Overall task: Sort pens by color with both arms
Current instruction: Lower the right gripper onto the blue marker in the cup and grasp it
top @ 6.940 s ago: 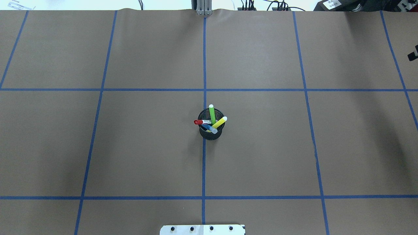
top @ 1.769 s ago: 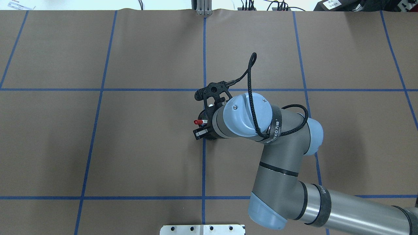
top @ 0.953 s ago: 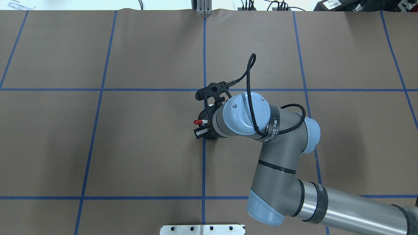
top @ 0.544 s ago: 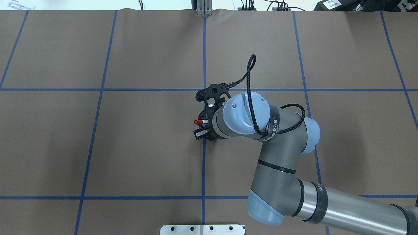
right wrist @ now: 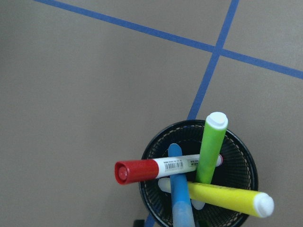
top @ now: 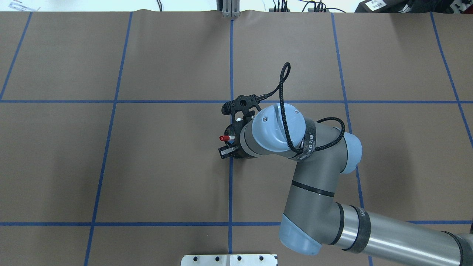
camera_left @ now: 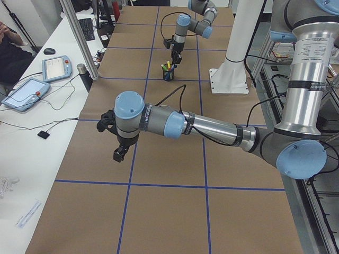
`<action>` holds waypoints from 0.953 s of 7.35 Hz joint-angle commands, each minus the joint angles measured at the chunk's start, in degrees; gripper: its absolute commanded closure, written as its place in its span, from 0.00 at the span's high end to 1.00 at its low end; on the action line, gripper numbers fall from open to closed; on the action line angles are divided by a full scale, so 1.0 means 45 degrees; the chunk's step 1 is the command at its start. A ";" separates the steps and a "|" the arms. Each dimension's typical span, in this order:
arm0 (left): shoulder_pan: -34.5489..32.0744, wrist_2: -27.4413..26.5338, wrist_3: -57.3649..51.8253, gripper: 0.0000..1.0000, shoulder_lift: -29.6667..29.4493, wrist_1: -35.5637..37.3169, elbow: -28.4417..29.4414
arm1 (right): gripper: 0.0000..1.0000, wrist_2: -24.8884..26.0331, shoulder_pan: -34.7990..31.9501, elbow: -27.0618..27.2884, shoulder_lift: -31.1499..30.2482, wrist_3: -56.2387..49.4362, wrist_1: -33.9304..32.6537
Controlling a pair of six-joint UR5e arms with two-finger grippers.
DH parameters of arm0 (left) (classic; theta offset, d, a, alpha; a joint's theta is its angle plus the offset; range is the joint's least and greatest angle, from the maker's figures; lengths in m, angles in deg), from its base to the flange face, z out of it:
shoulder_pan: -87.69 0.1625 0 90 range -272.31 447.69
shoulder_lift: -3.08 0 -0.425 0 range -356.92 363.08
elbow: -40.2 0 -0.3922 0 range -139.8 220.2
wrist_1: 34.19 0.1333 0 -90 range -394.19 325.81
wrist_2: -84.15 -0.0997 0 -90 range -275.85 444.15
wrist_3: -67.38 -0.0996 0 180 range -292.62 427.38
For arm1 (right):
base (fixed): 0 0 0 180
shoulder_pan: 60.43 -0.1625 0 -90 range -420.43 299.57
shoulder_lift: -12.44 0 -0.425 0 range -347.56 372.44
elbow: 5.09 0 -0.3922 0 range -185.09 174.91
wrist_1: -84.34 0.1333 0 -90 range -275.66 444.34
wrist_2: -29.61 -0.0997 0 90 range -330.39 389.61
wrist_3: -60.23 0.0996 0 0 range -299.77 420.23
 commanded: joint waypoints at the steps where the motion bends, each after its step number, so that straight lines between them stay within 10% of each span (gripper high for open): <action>1: 0.0019 0.0000 0.0009 1.00 0.0000 0.0000 0.0013 | 0.40 -0.0047 -0.0014 0.0000 -0.0016 0.0111 -0.0001; 7: 0.0019 0.0000 0.0009 1.00 0.0000 0.0000 0.0013 | 0.25 -0.0047 -0.0112 -0.0097 0.0003 0.0132 -0.0001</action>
